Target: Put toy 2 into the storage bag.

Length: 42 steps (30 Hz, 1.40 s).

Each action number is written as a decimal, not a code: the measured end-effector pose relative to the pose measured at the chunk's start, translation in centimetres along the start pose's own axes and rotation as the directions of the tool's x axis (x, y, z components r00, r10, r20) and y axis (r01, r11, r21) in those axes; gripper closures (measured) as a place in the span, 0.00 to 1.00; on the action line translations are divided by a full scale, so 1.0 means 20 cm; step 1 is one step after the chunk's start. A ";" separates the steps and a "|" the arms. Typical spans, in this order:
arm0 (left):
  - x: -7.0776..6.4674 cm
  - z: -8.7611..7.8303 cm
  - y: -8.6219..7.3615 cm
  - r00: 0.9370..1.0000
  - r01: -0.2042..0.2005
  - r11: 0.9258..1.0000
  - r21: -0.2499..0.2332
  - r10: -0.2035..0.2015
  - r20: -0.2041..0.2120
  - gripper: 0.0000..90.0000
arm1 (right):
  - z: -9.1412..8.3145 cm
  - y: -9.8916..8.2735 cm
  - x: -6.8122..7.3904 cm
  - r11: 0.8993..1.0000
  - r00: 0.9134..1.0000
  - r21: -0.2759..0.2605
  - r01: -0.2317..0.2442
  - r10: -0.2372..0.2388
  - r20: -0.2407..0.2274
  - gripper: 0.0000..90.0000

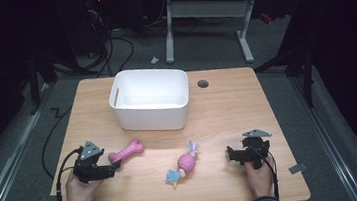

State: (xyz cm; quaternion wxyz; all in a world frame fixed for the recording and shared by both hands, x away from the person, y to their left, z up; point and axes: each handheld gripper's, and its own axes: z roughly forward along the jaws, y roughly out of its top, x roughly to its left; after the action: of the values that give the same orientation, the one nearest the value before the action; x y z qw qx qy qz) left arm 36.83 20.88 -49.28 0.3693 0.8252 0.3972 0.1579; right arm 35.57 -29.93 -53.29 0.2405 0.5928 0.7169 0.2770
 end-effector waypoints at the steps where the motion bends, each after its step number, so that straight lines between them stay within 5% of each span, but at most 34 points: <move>1: -0.01 0.01 0.02 1.000 -0.011 1.000 0.010 0.011 -0.001 0.25 | 0.00 0.00 0.00 1.000 1.000 -0.001 0.002 -0.002 0.000 0.02; 8: -0.03 0.09 0.09 0.998 -0.065 0.996 0.054 0.065 0.005 0.28 | 0.00 0.00 0.00 1.000 1.000 -0.002 0.003 -0.003 -0.002 0.03; 24: -0.04 0.26 0.14 0.996 -0.084 0.987 0.134 0.082 0.024 0.38 | 0.00 0.00 0.00 1.000 1.000 -0.003 0.003 -0.003 -0.001 0.03; 42: -0.05 0.30 0.12 0.993 -0.118 0.977 0.179 0.115 0.029 0.55 | 0.00 0.00 0.00 1.000 1.000 -0.003 0.003 -0.003 -0.001 0.03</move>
State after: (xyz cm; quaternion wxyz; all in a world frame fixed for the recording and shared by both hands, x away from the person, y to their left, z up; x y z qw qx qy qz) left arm 40.89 16.24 -51.49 0.2870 0.8785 0.3572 0.1349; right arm 35.45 -29.93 -53.28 0.2415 0.5911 0.7176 0.2781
